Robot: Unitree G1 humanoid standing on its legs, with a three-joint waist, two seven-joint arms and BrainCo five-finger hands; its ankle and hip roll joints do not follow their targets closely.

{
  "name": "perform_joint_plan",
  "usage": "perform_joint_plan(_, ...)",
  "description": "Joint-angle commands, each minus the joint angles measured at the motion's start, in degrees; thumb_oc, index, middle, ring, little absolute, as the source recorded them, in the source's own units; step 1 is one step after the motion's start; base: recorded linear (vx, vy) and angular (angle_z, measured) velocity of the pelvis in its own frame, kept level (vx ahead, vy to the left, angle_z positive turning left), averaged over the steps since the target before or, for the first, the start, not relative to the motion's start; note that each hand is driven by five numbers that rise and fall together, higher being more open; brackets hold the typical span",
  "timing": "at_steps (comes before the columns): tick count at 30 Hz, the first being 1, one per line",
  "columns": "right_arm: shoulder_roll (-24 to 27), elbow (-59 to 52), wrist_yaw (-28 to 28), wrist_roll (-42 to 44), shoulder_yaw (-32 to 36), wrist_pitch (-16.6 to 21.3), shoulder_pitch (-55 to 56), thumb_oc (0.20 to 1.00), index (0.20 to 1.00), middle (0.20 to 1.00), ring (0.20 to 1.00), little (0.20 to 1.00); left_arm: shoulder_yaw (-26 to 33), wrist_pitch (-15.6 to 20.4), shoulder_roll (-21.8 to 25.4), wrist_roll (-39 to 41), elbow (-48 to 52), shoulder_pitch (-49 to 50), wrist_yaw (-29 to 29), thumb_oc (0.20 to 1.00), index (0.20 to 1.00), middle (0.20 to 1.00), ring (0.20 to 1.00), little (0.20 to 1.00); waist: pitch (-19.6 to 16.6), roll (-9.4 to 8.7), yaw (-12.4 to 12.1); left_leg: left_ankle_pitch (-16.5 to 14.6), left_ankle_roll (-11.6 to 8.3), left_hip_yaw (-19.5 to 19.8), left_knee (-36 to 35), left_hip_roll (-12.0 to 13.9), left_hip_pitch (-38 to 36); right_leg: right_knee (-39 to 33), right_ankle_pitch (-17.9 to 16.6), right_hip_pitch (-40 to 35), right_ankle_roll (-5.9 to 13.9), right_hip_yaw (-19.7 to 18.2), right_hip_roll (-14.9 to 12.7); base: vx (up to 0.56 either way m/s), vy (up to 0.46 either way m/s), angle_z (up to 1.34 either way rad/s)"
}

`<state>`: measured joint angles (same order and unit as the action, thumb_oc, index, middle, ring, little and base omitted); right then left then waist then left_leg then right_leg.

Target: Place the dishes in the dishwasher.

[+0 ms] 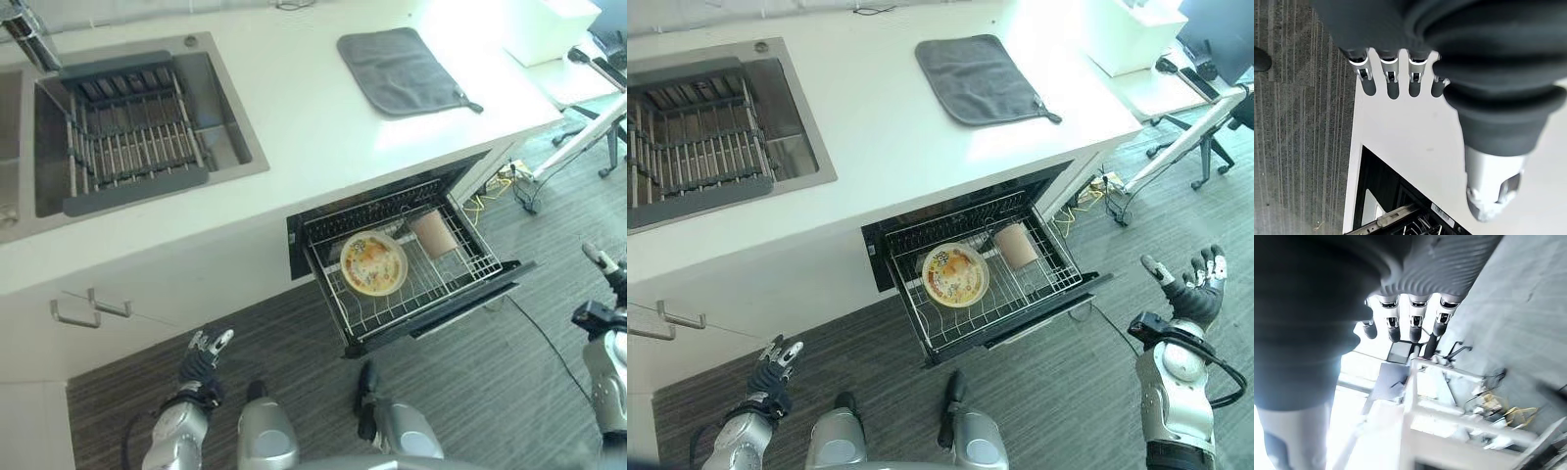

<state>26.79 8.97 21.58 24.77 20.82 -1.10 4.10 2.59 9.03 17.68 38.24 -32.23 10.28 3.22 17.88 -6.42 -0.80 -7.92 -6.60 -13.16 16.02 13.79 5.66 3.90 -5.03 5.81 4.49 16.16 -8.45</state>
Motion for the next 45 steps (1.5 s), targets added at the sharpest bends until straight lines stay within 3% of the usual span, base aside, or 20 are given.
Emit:
perform_joint_plan(1, 1.5, -1.02, -4.29, 1.88, 1.82, 3.0, 0.12, 1.0, 1.0, 1.0, 1.0, 1.0, 2.13, 2.06, 1.91, -3.21, 0.91, 2.01, 2.5, 1.0, 1.0, 1.0, 1.0, 1.0, 1.13, 0.82, -0.52, 3.58, 0.16, -0.07, -0.95, 1.37, 0.23, 4.41, 7.55, -5.09, 3.86, -0.43, -4.61, 0.13, -0.071, 0.01)
perform_joint_plan(4, 0.17, 4.73, -5.59, 5.15, 1.41, 7.39, 1.12, 1.0, 1.0, 1.0, 1.0, 1.0, 2.48, 1.8, 1.62, -4.59, 0.15, 2.44, 3.53, 1.0, 1.0, 1.0, 1.0, 1.0, 0.58, 1.84, -0.77, 3.86, 0.18, -0.01, -1.35, 1.07, -0.52, 4.32, 7.83, -6.02, 3.77, -0.05, -4.71, 0.07, -0.033, 0.03)
perform_joint_plan(7, -0.93, 15.42, -12.89, 17.18, 2.59, 7.29, 0.06, 1.0, 1.0, 1.0, 1.0, 1.0, 2.11, 2.16, 2.63, -5.33, -1.8, 1.57, 4.59, 1.0, 1.0, 1.0, 1.0, 1.0, 0.96, 2.92, -1.38, 3.41, -0.21, 0.88, 0.9, 1.0, 0.63, 6.24, 8.97, -6.02, 3.3, 0.87, -5.16, 0.03, -0.054, 0.04)
perform_joint_plan(11, -0.8, 22.75, -13.96, 26.49, 3.1, 7.0, -1.11, 1.0, 1.0, 1.0, 1.0, 1.0, 1.16, 1.71, 4.16, -5.42, -2.01, 1.06, 4.7, 1.0, 1.0, 1.0, 1.0, 1.0, 1.75, 3.67, -1.83, 1.97, -0.49, 2.0, 5.44, 1.22, 3.26, 10.51, 10.31, -4.31, 2.73, 1.4, -6.0, -0.01, -0.055, 0.26)
perform_joint_plan(12, -1.11, 24.4, -15.39, 29.12, 2.9, 7.02, -1.68, 0.853, 0.853, 0.853, 0.853, 0.853, 0.67, 1.83, 4.35, -5.14, -1.87, 0.86, 4.43, 1.0, 1.0, 1.0, 1.0, 1.0, 2.19, 4.0, -1.75, 1.39, -0.4, 2.29, 7.09, 1.48, 4.15, 12.89, 10.91, -2.97, 2.4, 1.12, -6.43, -0.03, -0.011, 0.11)
perform_joint_plan(13, -1.19, 24.77, -15.71, 29.65, 2.84, 7.1, -1.81, 0.57, 0.57, 0.57, 0.57, 0.57, 0.58, 1.87, 4.36, -5.09, -1.88, 0.79, 4.38, 1.0, 1.0, 1.0, 1.0, 1.0, 2.24, 4.06, -1.73, 1.2, -0.36, 2.38, 7.53, 1.51, 4.43, 13.51, 11.13, -2.61, 2.32, 0.99, -6.53, -0.04, 0.001, 0.08)
perform_joint_plan(14, -1.82, 26.11, -16.94, 33.63, 2.59, 7.66, -2.41, 0.2, 0.2, 0.2, 0.2, 0.2, 0.08, 2.3, 4.34, -5.01, -2.1, 0.48, 4.19, 1.0, 1.0, 1.0, 1.0, 1.0, 2.52, 4.31, -1.66, 0.39, -0.14, 2.86, 9.32, 1.55, 5.57, 16.01, 11.93, -1.16, 1.95, 0.42, -6.98, -0.05, 0.006, 0.05)
perform_joint_plan(17, -3.54, 30.11, -23.42, 41.26, 1.14, 7.03, -4.23, 0.2, 0.2, 0.2, 0.2, 0.2, -1.55, 3.59, 4.33, -4.86, -3.08, -0.75, 3.74, 1.0, 1.0, 1.0, 1.0, 1.0, 3.46, 5.1, -1.35, -1.56, 0.25, 4.07, 13.62, 1.44, 8.7, 22.78, 13.56, 3.67, 1.38, -0.85, -8.85, -0.05, 0.017, 0.05)
perform_joint_plan(21, -3.43, 34.24, -29.63, 46.86, -0.02, 5.17, -6.63, 0.2, 0.2, 0.2, 0.2, 0.2, -2.37, 4.45, 4.84, -3.85, -3.42, -1.57, 3.63, 1.0, 1.0, 1.0, 1.0, 1.0, 4.16, 5.66, -1.38, -2.63, 0.2, 4.92, 16.38, 1.72, 11.85, 26.73, 13.98, 8.18, 1.55, -1.48, -10.62, -0.06, 0.004, 0.06)
perform_joint_plan(27, -4.3, 41.24, -38.04, 61.6, 0.25, -2.36, -10.6, 0.2, 0.2, 0.2, 0.2, 0.2, -3.2, 5.45, 5.55, -2.03, -3.97, -2.67, 4.31, 1.0, 1.0, 1.0, 1.0, 1.0, 4.81, 6.82, -1.93, -3.71, 0.09, 5.42, 18.67, 2.14, 15.39, 31.45, 14.82, 14.16, 2.35, -2.55, -12.56, -0.05, 0.018, 0.01)
perform_joint_plan(31, -4.89, 45.13, -39.43, 70.05, 0.48, -6.65, -12.72, 0.2, 0.2, 0.2, 0.2, 0.2, -4.31, 6.01, 5.92, -1.14, -3.78, -3.22, 4.74, 1.0, 1.0, 1.0, 1.0, 1.0, 4.87, 7.62, -2.37, -4.54, 0.1, 6.06, 20.28, 1.87, 17.61, 34.85, 15.64, 17.66, 2.79, -3.59, -13.6, -0.03, 0.014, 0.05)
perform_joint_plan(38, -1.43, 52.37, -38.78, 67.34, -0.37, -11.75, -18.18, 0.2, 0.2, 0.2, 0.2, 0.2, -6.49, 4.47, 7.16, 0.13, -1.58, -4.5, 4.58, 1.0, 1.0, 1.0, 1.0, 1.0, 4.94, 9.31, -3.44, -6.29, -0.17, 7.23, 23.25, 1.31, 20.8, 40.03, 17.32, 22.36, 3.43, -4.83, -15.67, -0.01, 0.001, 0.1)
perform_joint_plan(45, 4.33, 55.32, -38.39, 61.94, -1.75, -11.81, -25.55, 0.2, 0.2, 0.2, 0.2, 0.2, -7.94, 2.16, 8.92, 1.33, 1.31, -4.69, 4.41, 1.0, 1.0, 1.0, 1.0, 1.0, 5.28, 10.89, -5.04, -5.66, -0.34, 7.57, 21.7, 0.5, 21.38, 40.19, 17.31, 23.98, 3.88, -5.15, -16.57, 0.0, -0.001, 0.08)
